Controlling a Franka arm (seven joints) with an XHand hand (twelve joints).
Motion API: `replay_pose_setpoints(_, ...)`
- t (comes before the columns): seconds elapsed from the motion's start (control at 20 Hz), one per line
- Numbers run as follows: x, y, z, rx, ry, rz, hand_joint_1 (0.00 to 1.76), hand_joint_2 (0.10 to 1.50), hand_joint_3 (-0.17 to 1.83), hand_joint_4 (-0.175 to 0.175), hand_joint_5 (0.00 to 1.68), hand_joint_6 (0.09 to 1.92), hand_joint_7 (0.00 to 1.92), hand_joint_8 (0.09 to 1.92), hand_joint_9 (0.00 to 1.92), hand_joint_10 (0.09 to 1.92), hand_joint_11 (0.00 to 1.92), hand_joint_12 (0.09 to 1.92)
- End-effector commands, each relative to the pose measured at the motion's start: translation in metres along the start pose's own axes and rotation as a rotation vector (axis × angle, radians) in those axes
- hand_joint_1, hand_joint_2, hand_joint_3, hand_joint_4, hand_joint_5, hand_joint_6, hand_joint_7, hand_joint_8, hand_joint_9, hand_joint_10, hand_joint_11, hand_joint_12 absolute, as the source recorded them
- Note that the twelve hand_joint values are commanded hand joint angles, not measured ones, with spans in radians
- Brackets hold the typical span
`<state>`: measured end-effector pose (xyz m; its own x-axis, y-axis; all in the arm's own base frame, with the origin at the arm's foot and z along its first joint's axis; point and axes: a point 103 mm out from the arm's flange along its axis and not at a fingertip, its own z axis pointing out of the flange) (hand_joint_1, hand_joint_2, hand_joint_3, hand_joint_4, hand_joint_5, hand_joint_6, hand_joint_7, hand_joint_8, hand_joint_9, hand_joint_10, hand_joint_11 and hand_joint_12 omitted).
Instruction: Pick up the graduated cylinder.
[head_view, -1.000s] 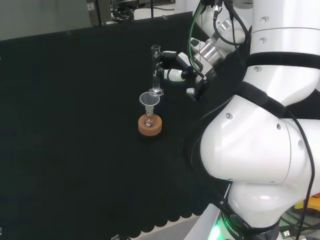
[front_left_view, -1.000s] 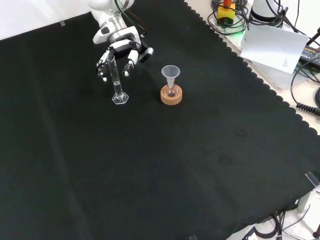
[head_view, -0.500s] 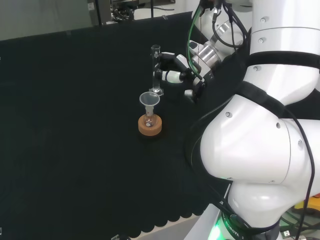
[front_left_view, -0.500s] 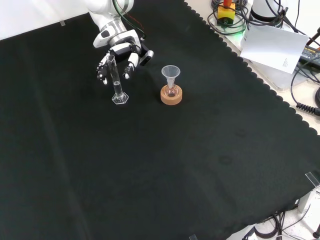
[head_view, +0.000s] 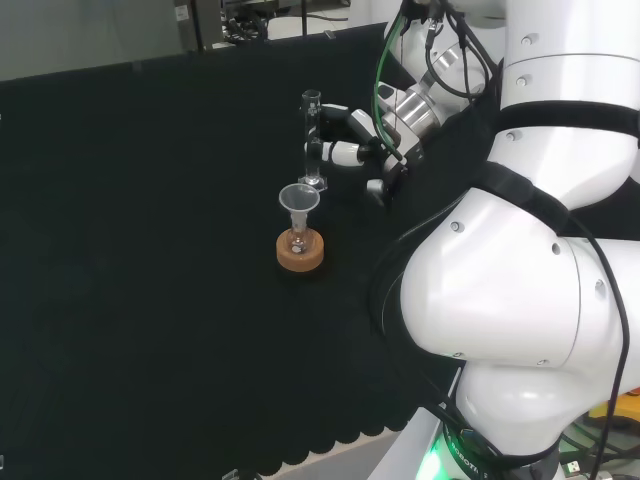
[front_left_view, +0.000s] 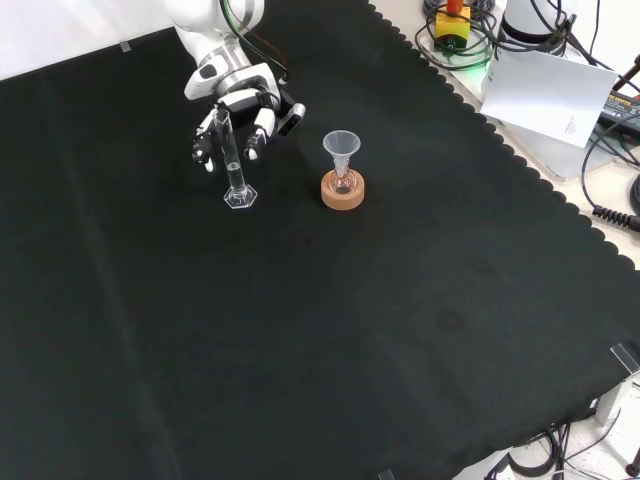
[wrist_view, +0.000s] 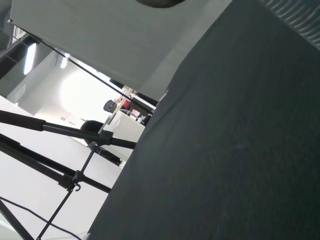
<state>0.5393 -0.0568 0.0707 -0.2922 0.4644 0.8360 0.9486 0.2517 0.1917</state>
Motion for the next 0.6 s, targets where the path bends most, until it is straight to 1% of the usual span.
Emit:
replay_pose_setpoints(0.05,-0.002,-0.0005,0.0043,0.013,0.009,0.002,1.03,1.02,-0.17,-0.027,0.58,0.09,0.52,0.57,0.77,0.47,0.54,1.23)
replay_pose_setpoints(0.35,-0.0024,-0.0002,0.0082,0.022,0.003,0.002,1.04,1.02,-0.17,-0.023,0.63,0.11,0.55,0.56,0.81,0.45,0.59,1.2)
replay_pose_setpoints(0.6,-0.0044,0.0006,0.0092,0.015,0.009,0.002,1.04,1.02,-0.17,-0.019,0.64,0.12,0.56,0.56,0.81,0.44,0.57,1.21)
